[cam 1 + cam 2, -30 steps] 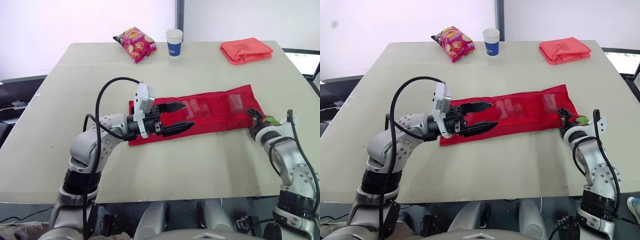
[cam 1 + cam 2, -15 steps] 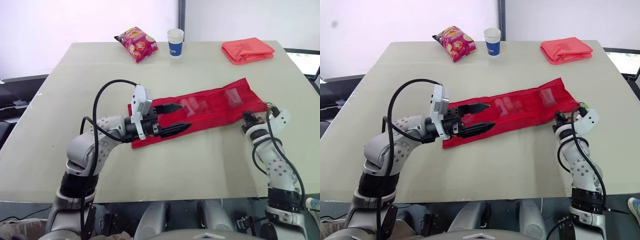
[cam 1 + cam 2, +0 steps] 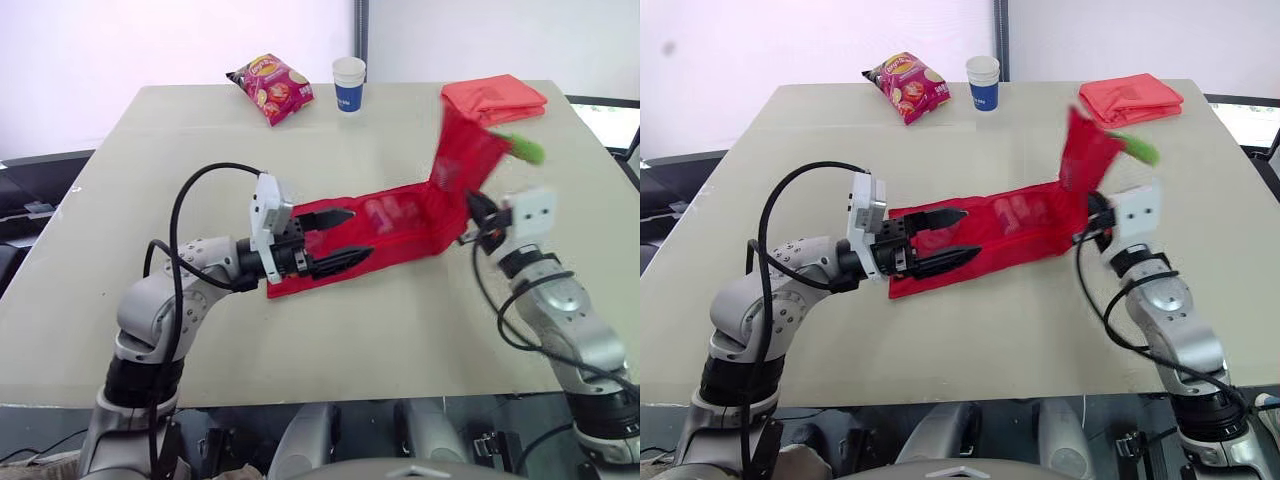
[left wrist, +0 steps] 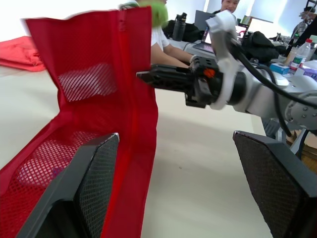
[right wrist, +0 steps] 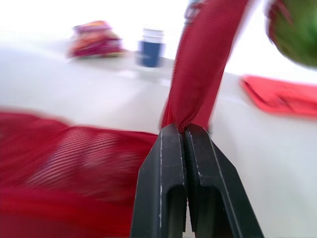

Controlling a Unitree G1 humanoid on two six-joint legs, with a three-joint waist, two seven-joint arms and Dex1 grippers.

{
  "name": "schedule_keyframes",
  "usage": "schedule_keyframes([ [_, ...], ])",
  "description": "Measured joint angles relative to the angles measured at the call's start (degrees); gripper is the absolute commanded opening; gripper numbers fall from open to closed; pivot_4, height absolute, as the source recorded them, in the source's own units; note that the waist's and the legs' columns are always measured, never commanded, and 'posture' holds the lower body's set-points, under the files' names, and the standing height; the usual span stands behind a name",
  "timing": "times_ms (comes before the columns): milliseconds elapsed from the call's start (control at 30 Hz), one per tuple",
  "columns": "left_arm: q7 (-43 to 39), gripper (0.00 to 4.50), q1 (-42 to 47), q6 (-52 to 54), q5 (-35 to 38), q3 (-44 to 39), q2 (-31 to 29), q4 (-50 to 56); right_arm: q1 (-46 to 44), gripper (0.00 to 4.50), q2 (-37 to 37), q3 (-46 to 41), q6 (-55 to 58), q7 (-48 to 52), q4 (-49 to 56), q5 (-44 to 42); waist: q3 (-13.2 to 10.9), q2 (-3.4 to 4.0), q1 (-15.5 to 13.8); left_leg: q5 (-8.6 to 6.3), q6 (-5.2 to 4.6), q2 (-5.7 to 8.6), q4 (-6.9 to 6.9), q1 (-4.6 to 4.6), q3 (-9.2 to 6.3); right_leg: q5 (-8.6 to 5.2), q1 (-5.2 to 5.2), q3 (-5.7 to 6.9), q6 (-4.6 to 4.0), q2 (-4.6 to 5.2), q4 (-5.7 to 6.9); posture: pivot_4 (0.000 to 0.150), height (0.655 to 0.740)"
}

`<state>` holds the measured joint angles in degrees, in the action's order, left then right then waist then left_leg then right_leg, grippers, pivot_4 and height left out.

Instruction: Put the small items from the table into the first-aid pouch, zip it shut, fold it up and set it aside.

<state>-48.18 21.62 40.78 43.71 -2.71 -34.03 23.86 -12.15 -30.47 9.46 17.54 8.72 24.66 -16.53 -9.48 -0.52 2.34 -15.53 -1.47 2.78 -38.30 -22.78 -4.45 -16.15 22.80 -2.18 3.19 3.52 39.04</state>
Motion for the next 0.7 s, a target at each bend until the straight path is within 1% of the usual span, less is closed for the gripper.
schedule_keyframes([
  [100, -0.1, 3.97, -1.3, 0.1, 0.5, -1.6, -1.5, 0.1, -0.7, 0.01, -2.8, 6.0, -1.7, 7.3, 0.1, 5.4, 0.0, -0.01, -0.1, 0.0, 0.0, 0.01, -0.01, 0.0, 0.0, 0.0, -0.02, 0.01, 0.0, 0.03, -0.03, 0.15, 0.74],
  [233, -0.5, 3.97, -3.6, 0.7, 1.1, -3.6, -4.1, 0.4, -2.4, 0.01, -3.3, 10.9, -2.1, 14.5, -2.5, 9.6, 0.0, -0.04, -0.2, 0.0, 0.02, 0.0, 0.0, 0.0, -0.05, 0.0, -0.02, 0.05, 0.0, 0.05, -0.05, 0.15, 0.74],
  [333, -0.1, 3.97, -5.5, 1.7, 2.1, -6.3, -6.0, 1.1, -4.1, 0.01, -0.4, 12.8, 0.5, 18.1, -4.4, 9.7, 0.0, -0.05, 0.0, 0.0, 0.03, -0.02, 0.0, 0.0, -0.06, 0.0, -0.01, 0.05, -0.01, 0.06, -0.05, 0.15, 0.74],
  [467, 1.3, 3.97, -9.3, 3.1, 4.0, -10.0, -7.5, 3.7, -7.5, 0.01, 3.7, 14.8, 8.3, 23.7, -5.5, 7.1, 0.0, -0.05, 0.0, 0.0, 0.04, -0.04, 0.0, 0.0, -0.07, 0.02, -0.02, 0.03, -0.03, 0.19, -0.07, 0.15, 0.74],
  [600, 2.2, 3.97, -13.0, 4.0, 5.8, -12.7, -8.9, 5.3, -11.7, 0.01, 7.2, 15.1, 13.3, 26.3, -8.9, 5.9, 0.0, -0.06, -0.1, -0.01, 0.04, -0.03, 0.0, 0.0, -0.12, 0.03, -0.01, 0.08, -0.05, 0.21, -0.07, 0.15, 0.74],
  [700, 2.9, 3.97, -14.6, 4.2, 6.2, -13.7, -9.1, 6.3, -13.7, 0.01, 8.3, 16.2, 15.0, 27.8, -10.9, 6.3, 0.0, -0.07, -0.1, -0.01, 0.05, -0.04, 0.01, 0.0, -0.12, 0.04, -0.01, 0.11, -0.07, 0.25, -0.08, 0.15, 0.74],
])
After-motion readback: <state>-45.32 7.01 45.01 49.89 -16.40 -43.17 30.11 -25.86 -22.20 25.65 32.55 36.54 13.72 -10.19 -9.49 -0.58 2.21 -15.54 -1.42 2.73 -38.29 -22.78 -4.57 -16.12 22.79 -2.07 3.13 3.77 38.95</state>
